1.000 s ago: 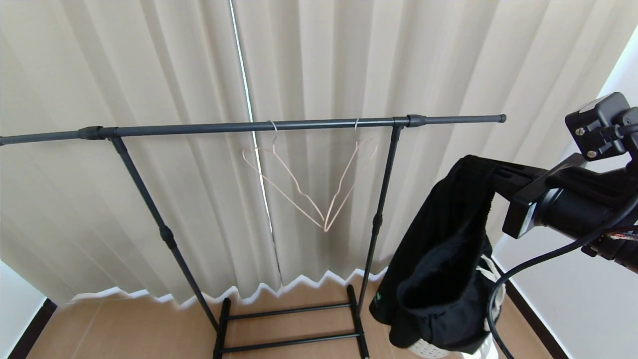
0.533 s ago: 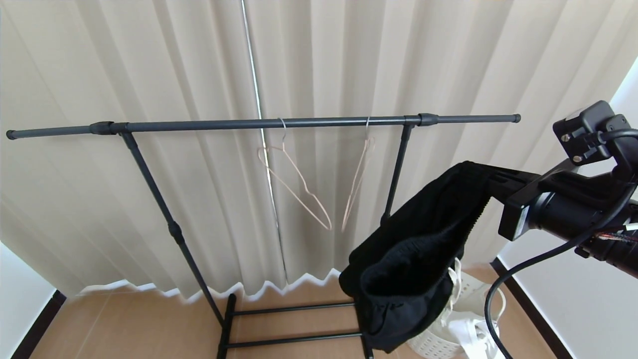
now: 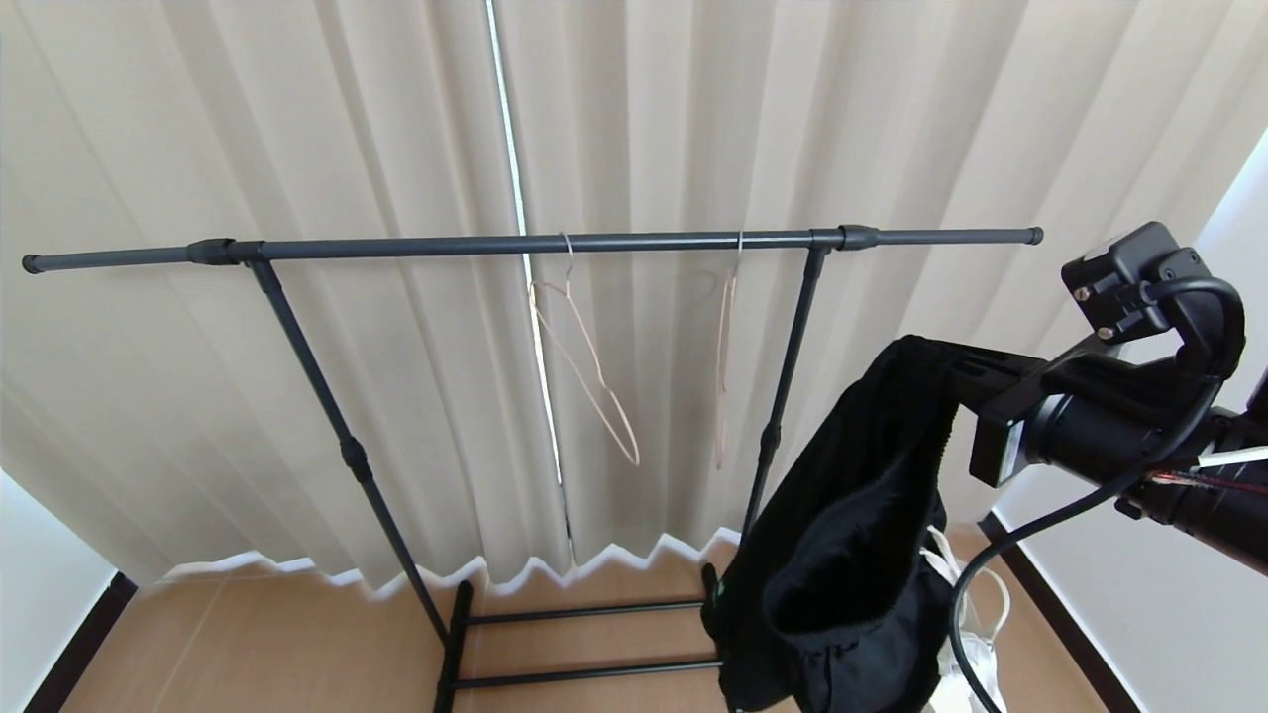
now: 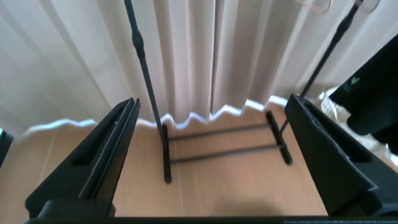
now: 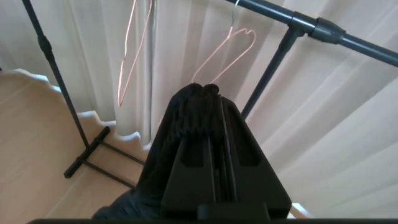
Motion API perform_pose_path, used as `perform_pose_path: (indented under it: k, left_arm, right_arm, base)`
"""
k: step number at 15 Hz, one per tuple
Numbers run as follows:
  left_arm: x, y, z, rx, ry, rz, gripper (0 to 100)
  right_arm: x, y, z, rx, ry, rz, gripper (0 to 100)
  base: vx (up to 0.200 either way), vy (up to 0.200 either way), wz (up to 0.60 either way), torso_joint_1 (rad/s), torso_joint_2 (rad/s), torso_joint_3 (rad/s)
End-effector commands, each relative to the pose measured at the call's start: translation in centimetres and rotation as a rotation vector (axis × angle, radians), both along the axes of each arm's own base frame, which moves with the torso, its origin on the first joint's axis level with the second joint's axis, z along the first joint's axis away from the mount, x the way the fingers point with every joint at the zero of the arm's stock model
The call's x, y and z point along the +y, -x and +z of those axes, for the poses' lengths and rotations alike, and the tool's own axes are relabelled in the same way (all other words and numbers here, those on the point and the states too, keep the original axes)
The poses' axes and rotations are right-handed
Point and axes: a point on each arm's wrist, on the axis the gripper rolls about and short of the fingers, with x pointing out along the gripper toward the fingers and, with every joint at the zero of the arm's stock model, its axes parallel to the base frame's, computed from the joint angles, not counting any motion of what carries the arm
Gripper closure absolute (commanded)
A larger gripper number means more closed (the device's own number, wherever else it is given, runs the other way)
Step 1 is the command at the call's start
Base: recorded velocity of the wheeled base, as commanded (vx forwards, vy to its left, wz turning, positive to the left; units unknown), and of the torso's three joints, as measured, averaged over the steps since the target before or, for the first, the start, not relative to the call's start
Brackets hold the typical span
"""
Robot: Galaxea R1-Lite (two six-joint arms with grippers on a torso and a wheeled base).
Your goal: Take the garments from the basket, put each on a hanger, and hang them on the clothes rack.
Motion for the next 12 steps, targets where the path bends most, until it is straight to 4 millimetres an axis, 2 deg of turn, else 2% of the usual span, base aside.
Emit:
perform_pose_path:
  k: [1,2,4,5,6,9,12]
  left_arm:
    - [-0.2,-4.3,2.6,0.333,-0.039,-0.079,0]
    - [-0.6,-6.1,4.7,0.321,0.005,-0.174,0]
    - [-1.2,-9.7,7.2,0.348,0.095,-0.290,0]
    - [-2.1,-14.0,8.3,0.439,0.142,-0.382,0]
    - [-3.3,-16.4,8.3,0.503,0.156,-0.437,0]
    - [-7.2,-19.9,7.9,0.616,0.174,-0.552,0]
    - [-10.1,-21.0,7.6,0.658,0.163,-0.636,0]
  right_arm:
    - [0.7,-1.4,-1.9,0.002,0.005,0.000,100]
    - [1.0,-1.9,-2.3,-0.009,-0.001,-0.004,100]
    - [1.5,-2.8,-3.1,-0.011,-0.003,-0.007,100]
    - [1.8,-3.2,-3.7,-0.018,-0.009,-0.007,100]
    - [1.9,-3.4,-3.9,-0.028,-0.014,-0.007,100]
    - [2.3,-3.3,-3.1,-0.071,-0.035,-0.007,100]
    - [3.9,-2.5,-2.7,-0.084,-0.045,0.035,100]
  base:
    - [0.000,0.000,0.00,0.000,0.00,0.000]
    - [0.000,0.000,0.00,0.000,0.00,0.000]
    - [0.000,0.000,0.00,0.000,0.00,0.000]
    - [0.000,0.000,0.00,0.000,0.00,0.000]
    - [0.000,0.000,0.00,0.000,0.00,0.000]
    - [0.000,0.000,0.00,0.000,0.00,0.000]
    - [0.000,0.000,0.00,0.000,0.00,0.000]
